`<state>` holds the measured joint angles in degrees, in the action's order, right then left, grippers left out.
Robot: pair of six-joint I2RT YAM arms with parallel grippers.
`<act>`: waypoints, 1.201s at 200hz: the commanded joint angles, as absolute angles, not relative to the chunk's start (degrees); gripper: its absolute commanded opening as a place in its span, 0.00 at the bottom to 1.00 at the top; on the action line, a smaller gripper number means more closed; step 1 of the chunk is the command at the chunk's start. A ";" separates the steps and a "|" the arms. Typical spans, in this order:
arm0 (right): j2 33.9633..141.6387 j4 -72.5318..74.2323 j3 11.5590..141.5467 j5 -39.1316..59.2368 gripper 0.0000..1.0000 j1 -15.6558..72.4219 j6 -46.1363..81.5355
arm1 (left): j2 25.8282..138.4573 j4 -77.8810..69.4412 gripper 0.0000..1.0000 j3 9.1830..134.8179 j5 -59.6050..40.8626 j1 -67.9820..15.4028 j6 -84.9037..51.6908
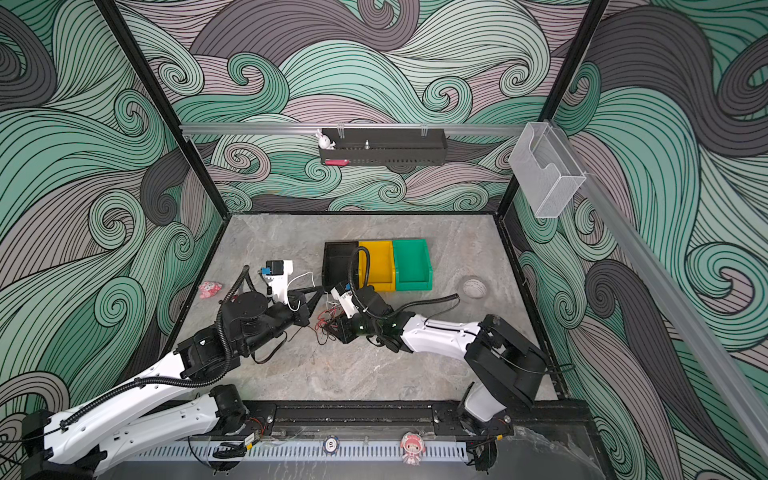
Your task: Untangle the cables
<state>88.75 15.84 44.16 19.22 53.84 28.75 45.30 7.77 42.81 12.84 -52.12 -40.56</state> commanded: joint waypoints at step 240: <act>76.02 9.50 26.50 16.52 0.00 43.75 34.15 | 38.21 17.04 0.00 50.69 21.51 -48.83 -34.13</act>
<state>77.78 11.90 27.49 17.89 44.07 33.65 39.09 15.88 48.07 19.44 -49.45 -35.81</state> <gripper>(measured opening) 0.049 0.048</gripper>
